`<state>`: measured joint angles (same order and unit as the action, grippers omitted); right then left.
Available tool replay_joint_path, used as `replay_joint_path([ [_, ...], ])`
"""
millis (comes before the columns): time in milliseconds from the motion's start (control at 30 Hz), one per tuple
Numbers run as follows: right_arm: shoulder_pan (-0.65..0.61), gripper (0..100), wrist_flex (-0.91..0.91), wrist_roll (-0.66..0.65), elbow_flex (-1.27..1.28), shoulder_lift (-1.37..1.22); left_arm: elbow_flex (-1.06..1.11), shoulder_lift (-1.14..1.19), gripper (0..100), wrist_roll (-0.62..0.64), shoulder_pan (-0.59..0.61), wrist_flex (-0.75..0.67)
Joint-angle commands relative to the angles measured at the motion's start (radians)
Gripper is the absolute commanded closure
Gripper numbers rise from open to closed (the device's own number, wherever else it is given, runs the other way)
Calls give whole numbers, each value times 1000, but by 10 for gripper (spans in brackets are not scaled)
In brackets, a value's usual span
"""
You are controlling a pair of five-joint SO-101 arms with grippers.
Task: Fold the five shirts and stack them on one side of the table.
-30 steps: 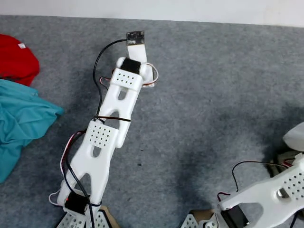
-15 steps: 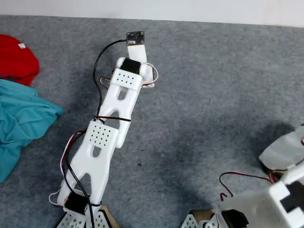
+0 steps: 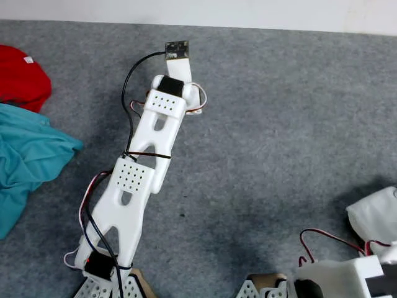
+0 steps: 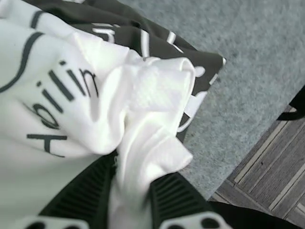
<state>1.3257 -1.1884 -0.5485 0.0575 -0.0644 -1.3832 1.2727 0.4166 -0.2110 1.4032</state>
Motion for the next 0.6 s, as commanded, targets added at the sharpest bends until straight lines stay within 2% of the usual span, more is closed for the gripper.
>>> replay_joint_path([
  [0,56,993,102,-37,41,56,-30,-18,993,2,-1,-12],
  [133,61,983,168,-78,97,56,-30,-16,993,2,-1,-12],
  [200,59,916,173,-130,125,56,-30,-16,993,2,-1,-12],
  [300,47,776,173,-135,136,56,-30,-16,993,2,-1,-9],
  [367,25,717,173,-129,131,58,-30,-16,993,2,-1,-8],
  [567,-27,710,82,-72,-45,62,-30,-18,993,2,2,-8],
])
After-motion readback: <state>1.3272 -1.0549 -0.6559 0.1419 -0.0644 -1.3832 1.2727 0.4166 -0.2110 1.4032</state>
